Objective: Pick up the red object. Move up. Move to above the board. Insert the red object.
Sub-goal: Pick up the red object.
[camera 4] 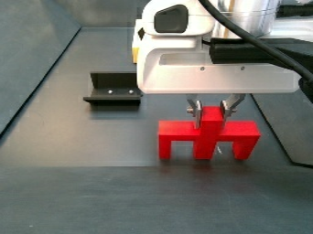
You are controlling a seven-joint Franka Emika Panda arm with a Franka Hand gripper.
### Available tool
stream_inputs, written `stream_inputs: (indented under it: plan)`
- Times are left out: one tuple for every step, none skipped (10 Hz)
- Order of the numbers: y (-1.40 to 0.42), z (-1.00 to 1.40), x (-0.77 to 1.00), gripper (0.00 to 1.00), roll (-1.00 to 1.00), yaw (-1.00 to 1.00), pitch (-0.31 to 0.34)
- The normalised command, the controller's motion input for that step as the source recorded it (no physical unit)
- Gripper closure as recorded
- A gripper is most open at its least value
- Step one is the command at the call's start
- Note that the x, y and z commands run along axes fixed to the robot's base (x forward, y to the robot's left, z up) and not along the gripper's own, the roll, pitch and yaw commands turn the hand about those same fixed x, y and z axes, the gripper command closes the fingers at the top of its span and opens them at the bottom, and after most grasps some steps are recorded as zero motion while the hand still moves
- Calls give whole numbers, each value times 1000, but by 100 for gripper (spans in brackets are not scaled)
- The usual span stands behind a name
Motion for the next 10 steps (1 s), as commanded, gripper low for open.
stream_inputs:
  plan:
    - [0,0,0,100,0,0,0]
    - [0,0,0,100,0,0,0]
    - [0,0,0,100,0,0,0]
    - [0,0,0,100,0,0,0]
    - [0,0,0,100,0,0,0]
    - [0,0,0,100,0,0,0]
    - [0,0,0,100,0,0,0]
    - [0,0,0,100,0,0,0]
    - [0,0,0,100,0,0,0]
    - [0,0,0,100,0,0,0]
